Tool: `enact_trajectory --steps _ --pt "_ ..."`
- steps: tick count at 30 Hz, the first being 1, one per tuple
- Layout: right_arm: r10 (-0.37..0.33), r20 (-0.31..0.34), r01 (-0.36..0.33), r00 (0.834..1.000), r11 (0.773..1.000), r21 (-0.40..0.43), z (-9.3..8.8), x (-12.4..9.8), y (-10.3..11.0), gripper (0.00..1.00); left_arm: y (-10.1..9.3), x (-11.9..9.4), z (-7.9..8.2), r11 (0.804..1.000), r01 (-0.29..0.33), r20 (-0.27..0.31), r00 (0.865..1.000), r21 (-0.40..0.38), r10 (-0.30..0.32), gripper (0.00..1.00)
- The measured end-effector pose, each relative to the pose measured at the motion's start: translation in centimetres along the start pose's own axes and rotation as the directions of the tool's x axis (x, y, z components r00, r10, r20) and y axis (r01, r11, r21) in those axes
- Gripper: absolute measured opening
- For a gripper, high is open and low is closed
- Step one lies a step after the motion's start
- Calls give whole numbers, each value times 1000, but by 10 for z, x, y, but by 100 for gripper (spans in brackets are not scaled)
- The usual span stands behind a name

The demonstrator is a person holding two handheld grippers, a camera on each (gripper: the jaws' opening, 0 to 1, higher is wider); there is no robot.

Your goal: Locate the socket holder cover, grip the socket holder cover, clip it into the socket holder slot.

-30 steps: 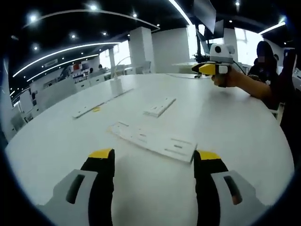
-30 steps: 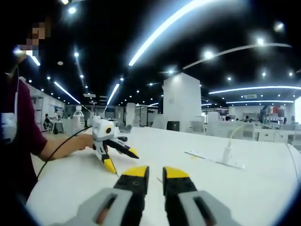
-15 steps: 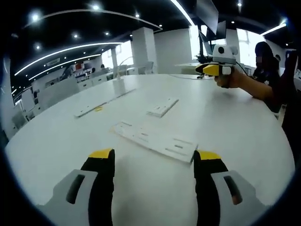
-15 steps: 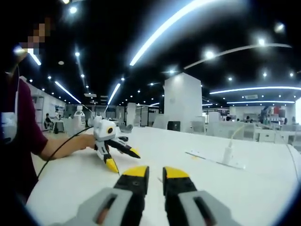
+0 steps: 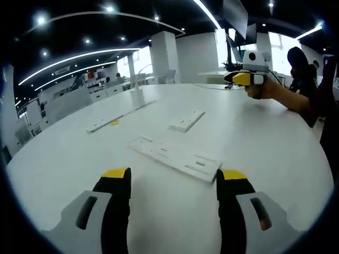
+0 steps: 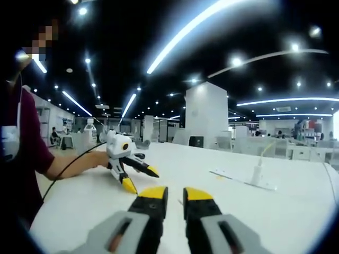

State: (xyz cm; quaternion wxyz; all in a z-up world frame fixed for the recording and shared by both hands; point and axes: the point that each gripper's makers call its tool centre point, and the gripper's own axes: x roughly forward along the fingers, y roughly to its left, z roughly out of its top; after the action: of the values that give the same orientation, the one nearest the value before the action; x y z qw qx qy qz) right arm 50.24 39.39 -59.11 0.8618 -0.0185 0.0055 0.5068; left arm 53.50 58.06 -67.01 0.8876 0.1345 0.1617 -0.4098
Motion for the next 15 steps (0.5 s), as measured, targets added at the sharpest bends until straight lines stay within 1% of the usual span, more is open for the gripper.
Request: enact_trajectory --steps 4,15 --pt "0 0 0 1000 1000 0 0 0 0 15 2 0 0 1000 -7 1 1000 0 7 63" --pt "2 2 -2 1000 1000 -3 1 0 1 15 8 1 0 1000 -30 9 1000 -6 30 62"
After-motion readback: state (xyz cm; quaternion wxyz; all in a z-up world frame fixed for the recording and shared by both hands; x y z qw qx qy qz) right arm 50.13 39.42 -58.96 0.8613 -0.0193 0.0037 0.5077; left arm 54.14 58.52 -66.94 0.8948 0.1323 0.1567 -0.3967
